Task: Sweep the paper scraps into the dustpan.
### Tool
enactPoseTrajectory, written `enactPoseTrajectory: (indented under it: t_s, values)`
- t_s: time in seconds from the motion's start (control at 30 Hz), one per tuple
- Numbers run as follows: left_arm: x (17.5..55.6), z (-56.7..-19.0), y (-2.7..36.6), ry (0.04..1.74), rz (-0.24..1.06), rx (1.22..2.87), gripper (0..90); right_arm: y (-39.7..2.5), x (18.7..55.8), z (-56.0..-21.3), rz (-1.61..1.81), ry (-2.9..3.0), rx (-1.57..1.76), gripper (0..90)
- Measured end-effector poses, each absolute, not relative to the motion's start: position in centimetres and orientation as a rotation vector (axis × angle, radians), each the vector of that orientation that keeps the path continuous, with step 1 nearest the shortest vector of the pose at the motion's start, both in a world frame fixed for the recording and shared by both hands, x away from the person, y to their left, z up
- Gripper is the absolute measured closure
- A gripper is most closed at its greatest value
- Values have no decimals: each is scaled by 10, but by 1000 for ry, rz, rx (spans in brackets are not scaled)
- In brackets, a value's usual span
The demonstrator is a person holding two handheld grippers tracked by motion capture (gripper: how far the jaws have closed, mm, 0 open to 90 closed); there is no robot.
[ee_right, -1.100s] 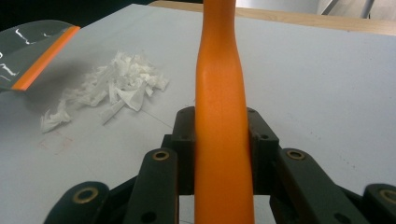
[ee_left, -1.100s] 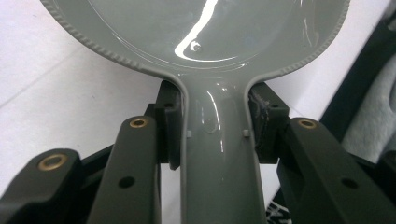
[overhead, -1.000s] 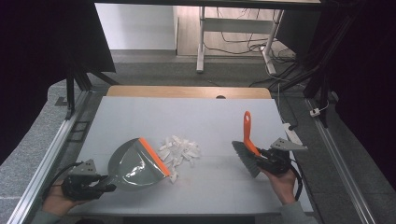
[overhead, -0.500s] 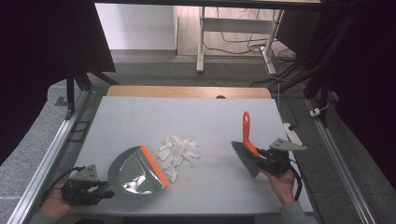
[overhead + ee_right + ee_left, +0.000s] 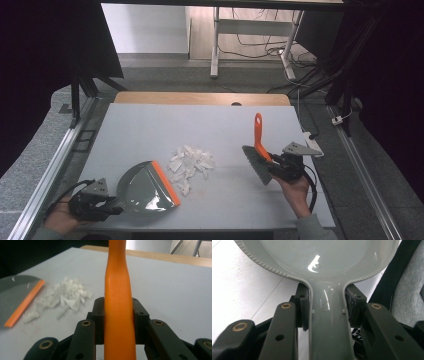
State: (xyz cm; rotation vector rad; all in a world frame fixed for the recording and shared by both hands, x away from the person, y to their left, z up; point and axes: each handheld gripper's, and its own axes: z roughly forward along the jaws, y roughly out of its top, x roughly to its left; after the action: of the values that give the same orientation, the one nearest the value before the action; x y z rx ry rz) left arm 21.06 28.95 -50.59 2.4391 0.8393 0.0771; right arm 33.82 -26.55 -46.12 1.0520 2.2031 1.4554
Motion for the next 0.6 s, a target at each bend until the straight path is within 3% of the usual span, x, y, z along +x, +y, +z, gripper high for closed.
enactPoseTrajectory:
  t_s: [0.6]
  values:
    - [212,-511,287,842,43,2448,614,-172,393,-465,1337,2271,1114,697]
